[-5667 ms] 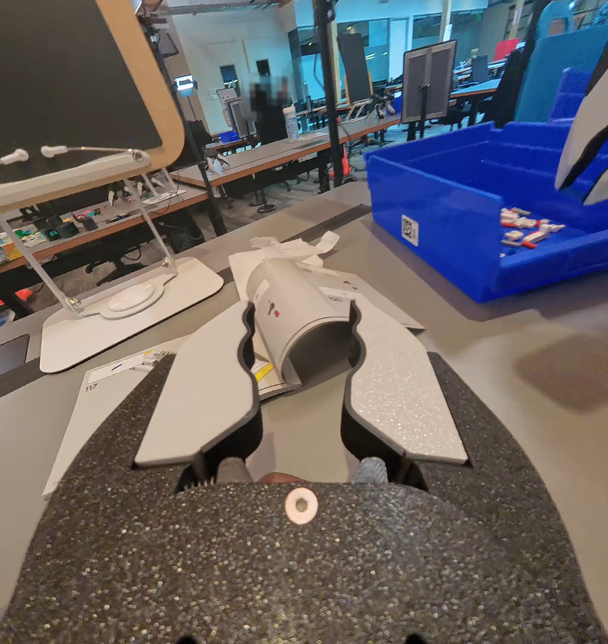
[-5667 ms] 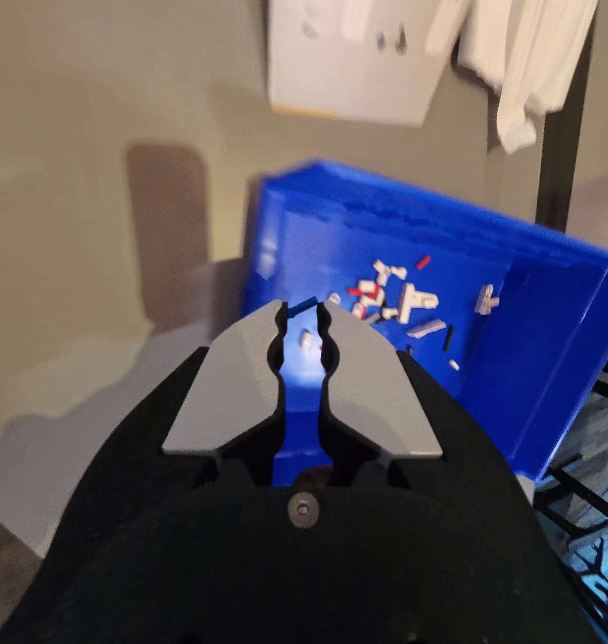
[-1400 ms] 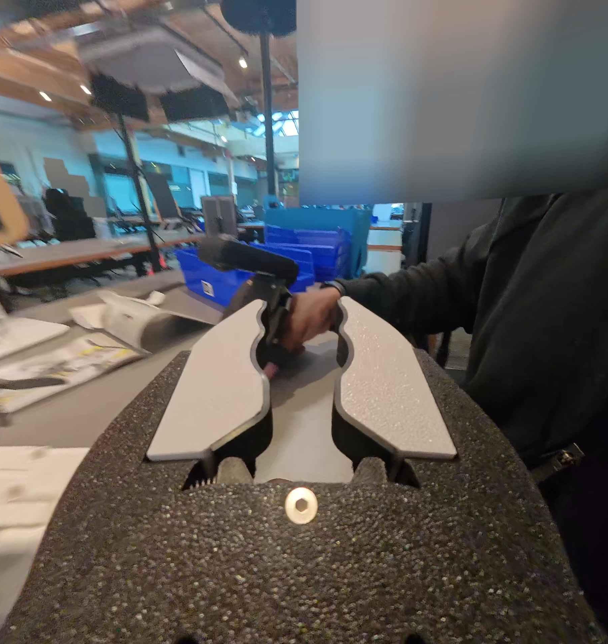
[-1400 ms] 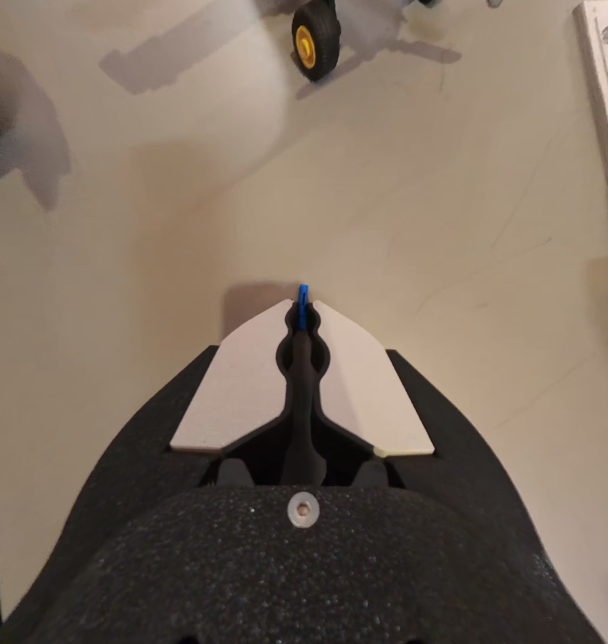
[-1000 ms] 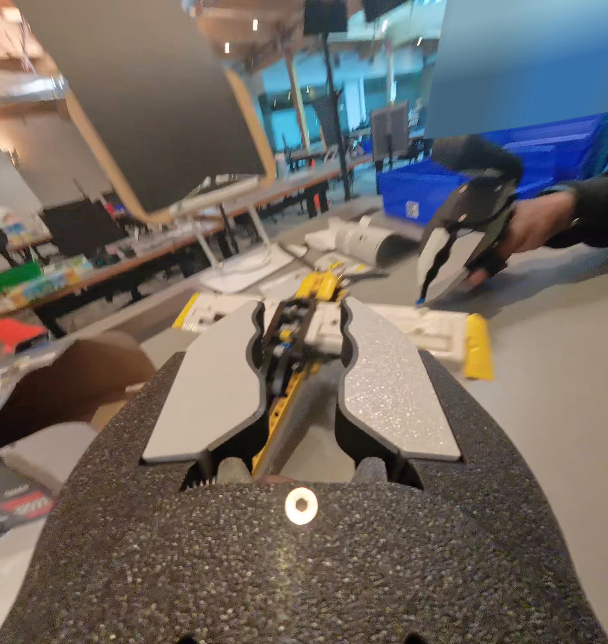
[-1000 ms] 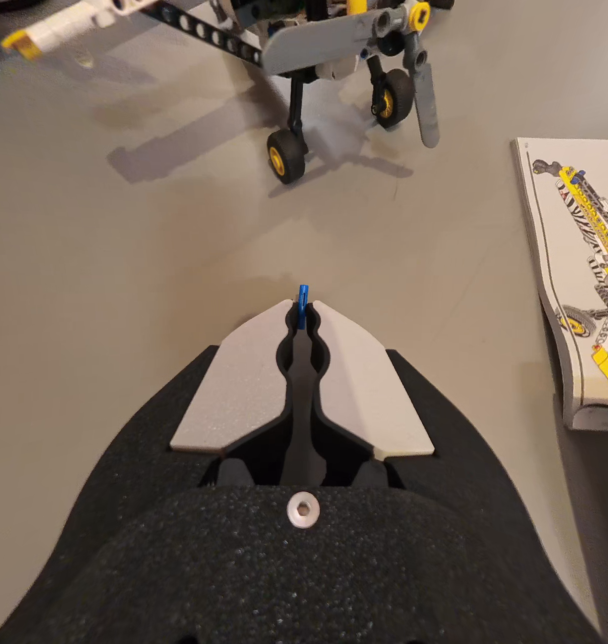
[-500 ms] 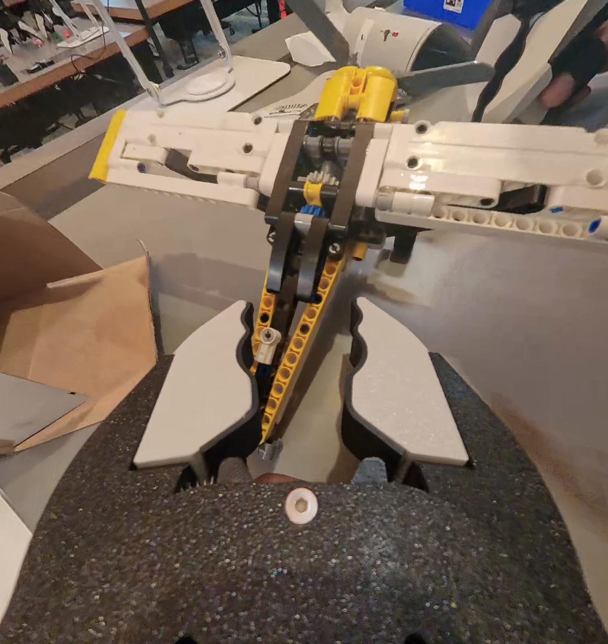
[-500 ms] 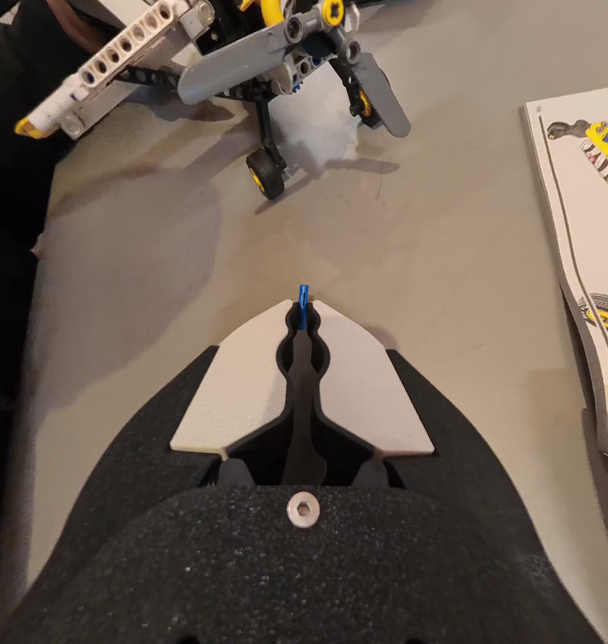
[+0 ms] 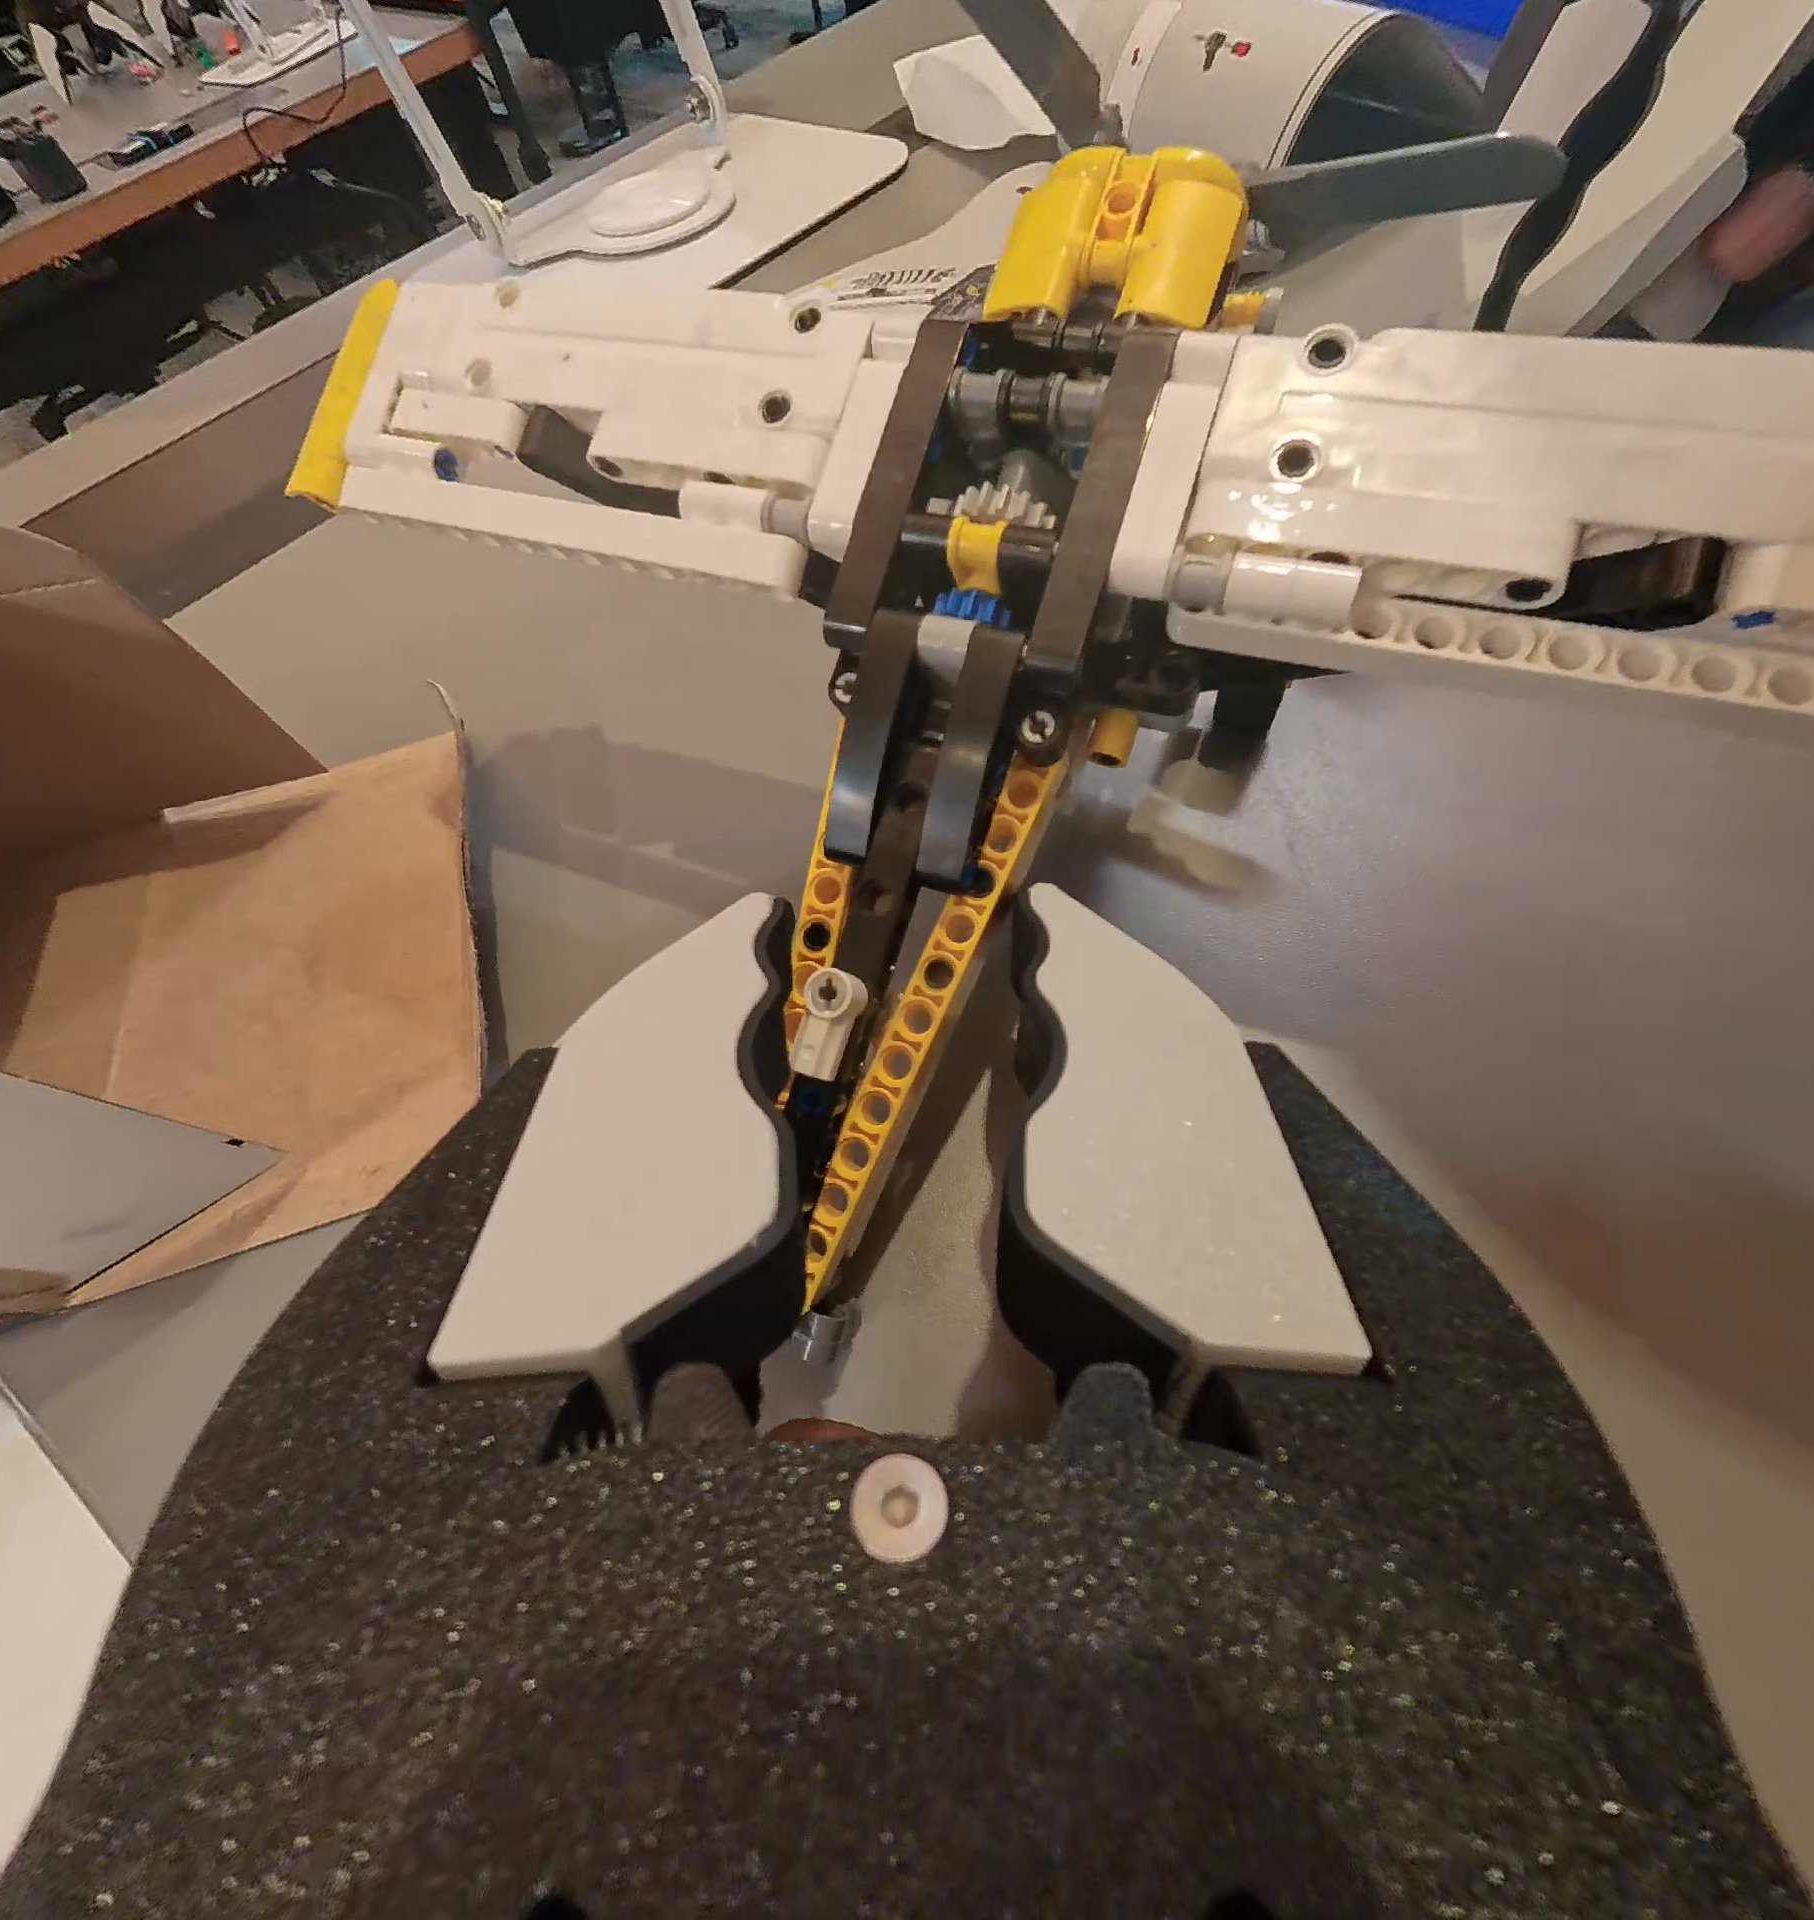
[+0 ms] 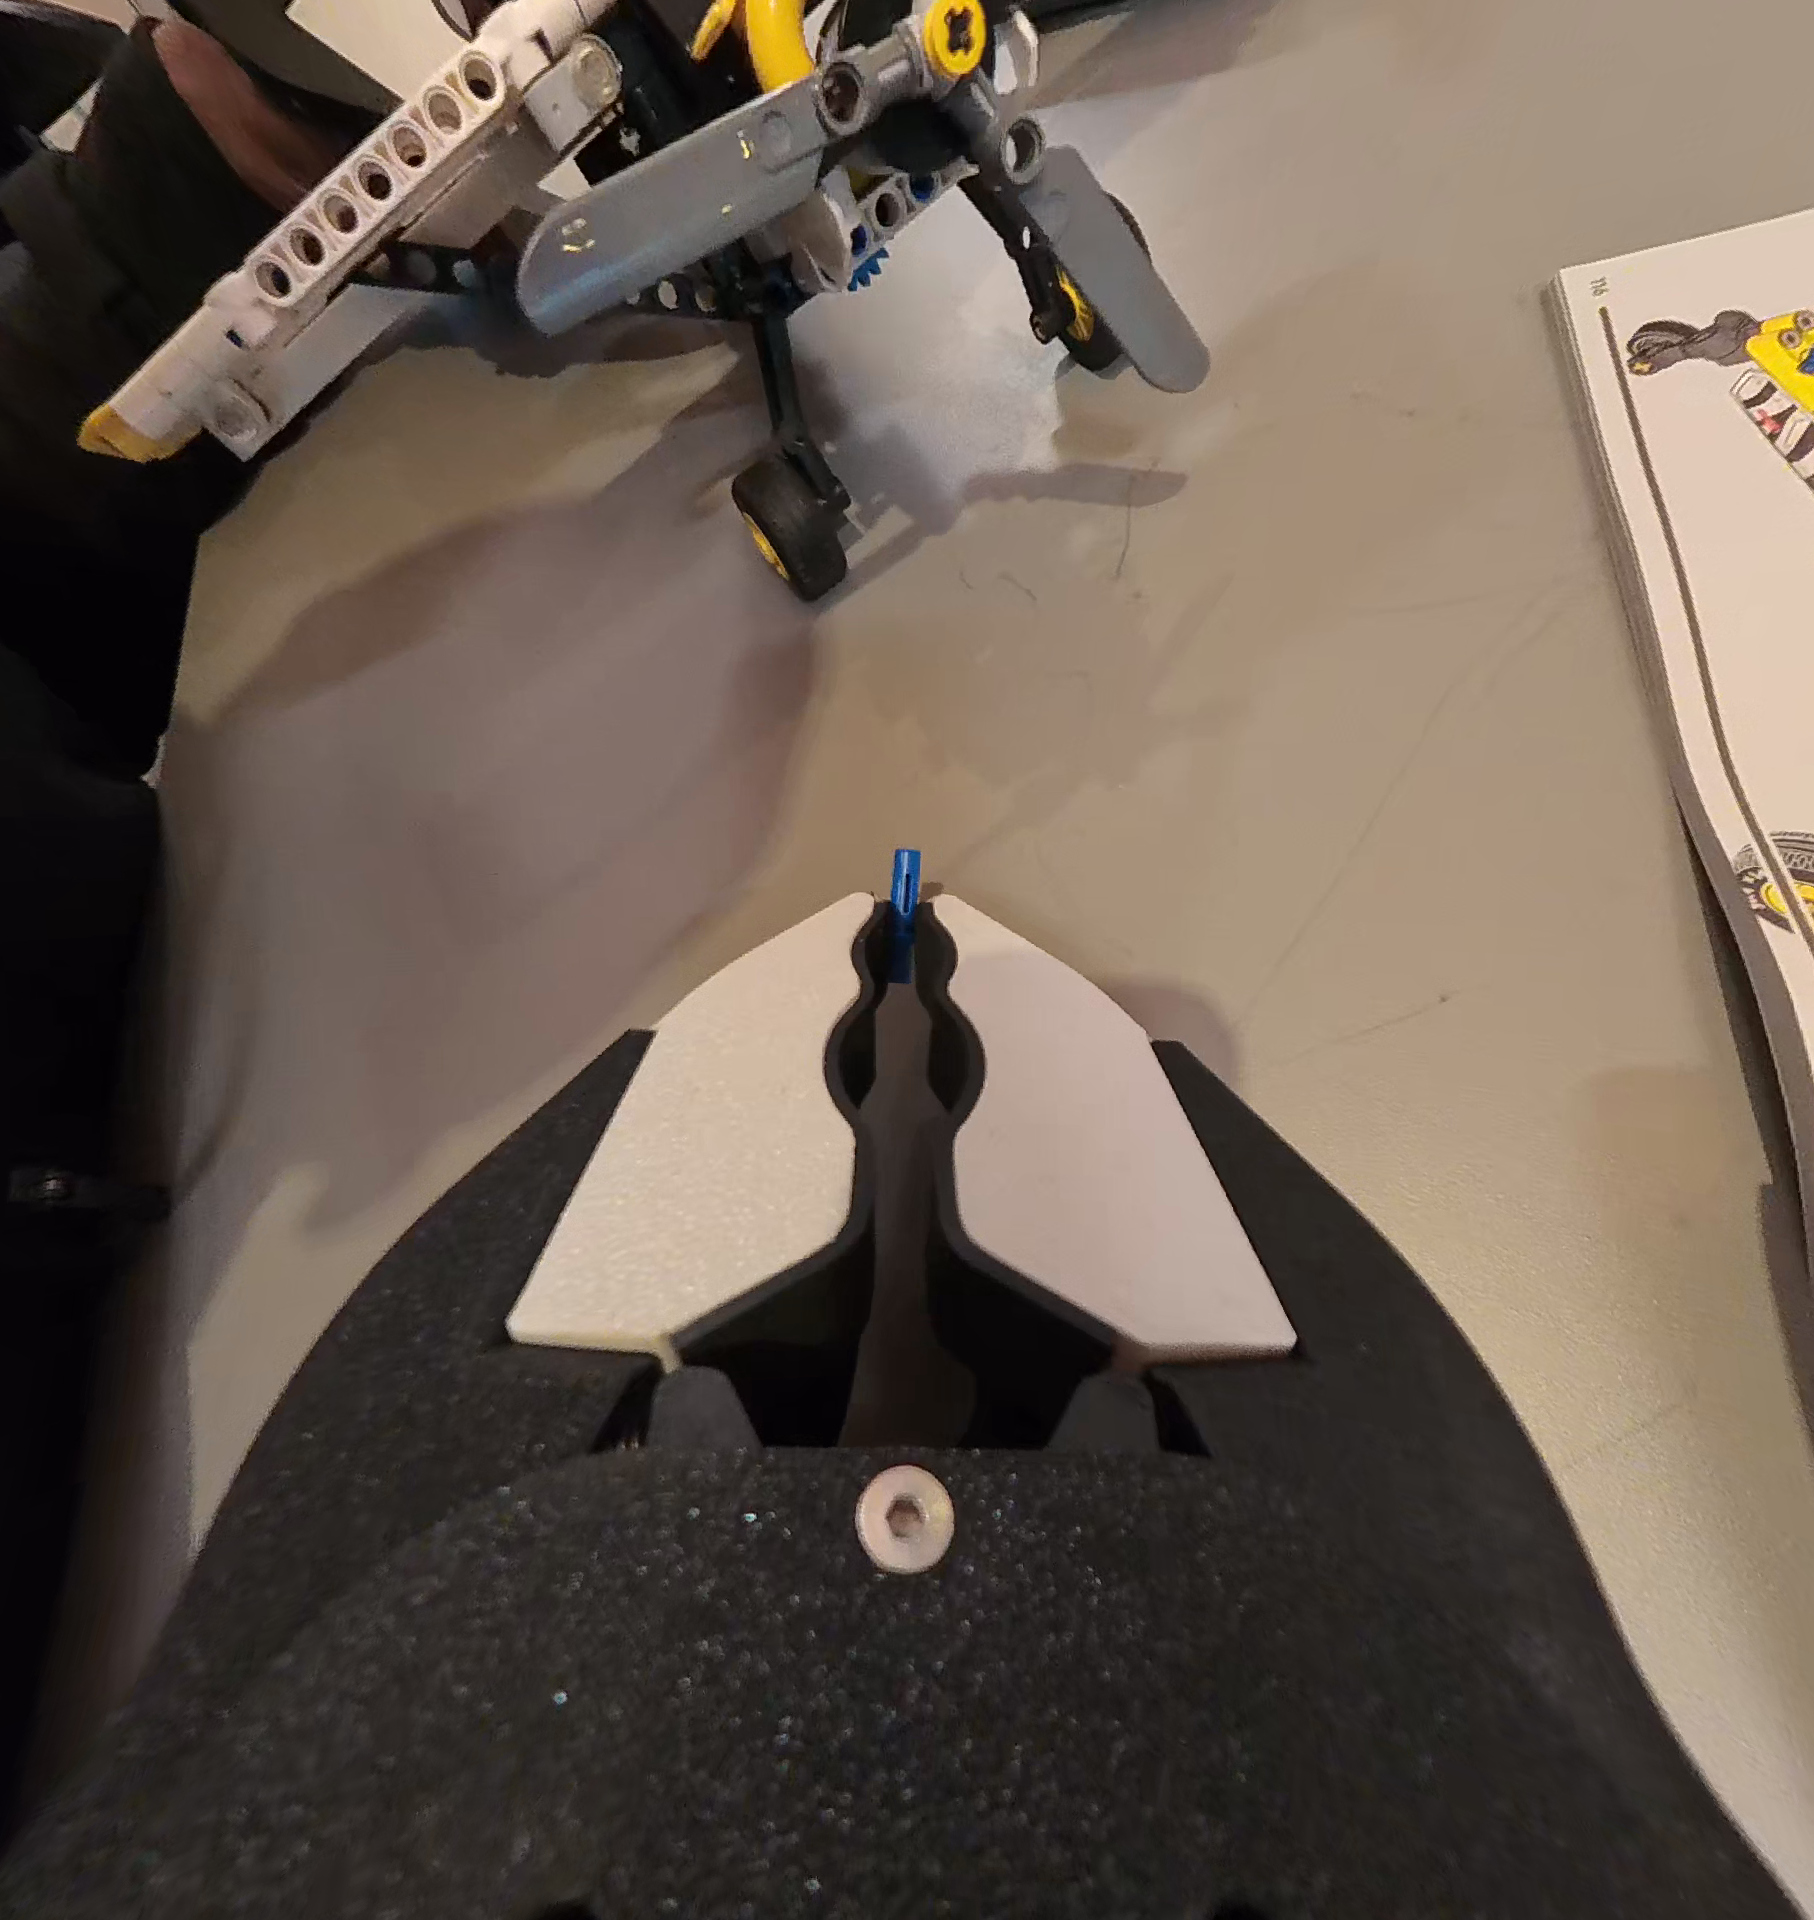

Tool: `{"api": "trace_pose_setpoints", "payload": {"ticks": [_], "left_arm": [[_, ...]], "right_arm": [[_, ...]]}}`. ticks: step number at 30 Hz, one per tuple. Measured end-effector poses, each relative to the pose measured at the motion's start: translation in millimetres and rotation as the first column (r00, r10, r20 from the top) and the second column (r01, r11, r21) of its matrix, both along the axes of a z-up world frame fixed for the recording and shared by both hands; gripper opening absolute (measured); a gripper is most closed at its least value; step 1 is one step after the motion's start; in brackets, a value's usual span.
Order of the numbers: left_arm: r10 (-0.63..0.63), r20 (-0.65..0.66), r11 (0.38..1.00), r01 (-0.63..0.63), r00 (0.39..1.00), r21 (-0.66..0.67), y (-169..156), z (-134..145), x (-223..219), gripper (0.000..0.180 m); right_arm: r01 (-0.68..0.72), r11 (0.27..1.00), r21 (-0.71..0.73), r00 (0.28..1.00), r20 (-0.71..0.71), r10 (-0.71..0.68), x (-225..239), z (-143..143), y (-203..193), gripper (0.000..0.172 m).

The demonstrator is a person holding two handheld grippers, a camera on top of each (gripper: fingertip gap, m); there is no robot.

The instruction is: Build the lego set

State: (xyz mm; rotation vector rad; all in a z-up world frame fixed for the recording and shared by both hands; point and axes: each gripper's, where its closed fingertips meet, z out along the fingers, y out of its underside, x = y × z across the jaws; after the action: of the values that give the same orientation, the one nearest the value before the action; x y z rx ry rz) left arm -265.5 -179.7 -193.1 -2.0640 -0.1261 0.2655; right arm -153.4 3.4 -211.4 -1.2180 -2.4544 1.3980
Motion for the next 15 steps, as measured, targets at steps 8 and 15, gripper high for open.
{"api": "trace_pose_setpoints", "payload": {"ticks": [8, 15], "left_arm": [[-0.002, 0.000, 1.000, 0.002, 1.000, -0.001, 0.1, -0.2, 0.2, 0.041], [0.000, -0.010, 1.000, 0.000, 1.000, -0.004, 0.2, -0.4, 0.5, 0.041]], "right_arm": [[0.005, 1.000, -0.021, 1.000, 0.013, -0.004, -0.9, 0.8, 1.1, 0.004], [0.005, 1.000, -0.020, 1.000, 0.015, -0.005, -1.2, 0.4, 1.3, 0.004]]}}
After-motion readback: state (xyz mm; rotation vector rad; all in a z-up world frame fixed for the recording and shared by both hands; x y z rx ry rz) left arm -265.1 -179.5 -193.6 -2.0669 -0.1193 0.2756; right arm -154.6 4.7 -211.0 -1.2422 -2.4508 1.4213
